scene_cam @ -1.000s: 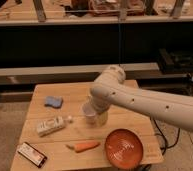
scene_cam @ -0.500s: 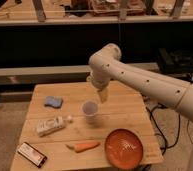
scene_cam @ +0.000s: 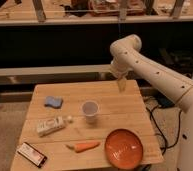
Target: Move the arm in a circular motion
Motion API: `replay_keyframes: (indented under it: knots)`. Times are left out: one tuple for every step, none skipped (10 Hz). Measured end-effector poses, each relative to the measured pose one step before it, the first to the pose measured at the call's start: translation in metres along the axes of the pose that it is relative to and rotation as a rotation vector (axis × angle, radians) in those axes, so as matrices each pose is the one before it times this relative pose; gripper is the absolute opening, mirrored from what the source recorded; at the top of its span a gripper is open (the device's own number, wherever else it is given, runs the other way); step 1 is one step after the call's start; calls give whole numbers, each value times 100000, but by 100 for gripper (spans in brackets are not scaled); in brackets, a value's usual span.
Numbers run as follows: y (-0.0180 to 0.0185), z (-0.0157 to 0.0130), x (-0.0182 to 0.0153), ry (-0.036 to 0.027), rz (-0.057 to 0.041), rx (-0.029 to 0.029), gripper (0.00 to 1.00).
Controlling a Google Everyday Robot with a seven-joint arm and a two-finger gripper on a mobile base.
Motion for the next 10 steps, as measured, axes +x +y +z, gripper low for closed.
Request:
replay_keyframes:
  knots:
    - [2024,-67,2763,2021,5477,-1931,80]
    - [1943,-223,2116,1497,4794,-1347,80]
    - [1985,-185,1898,1317,4592,-1327,80]
    - [2986,-255,2309,1621,5550,-1740,80]
    - [1949,-187,1235,968,3141,-748,80]
    - [3184,-304,1474,1103,4262,-1092,80]
    - [2481,-248,708,529,3005,-661,80]
    - [2612,-276,347,189,2392,-468,80]
    - [2356,-335,-139,-194,1246,-203,80]
    - [2460,-440,-495,-949,162,119,80]
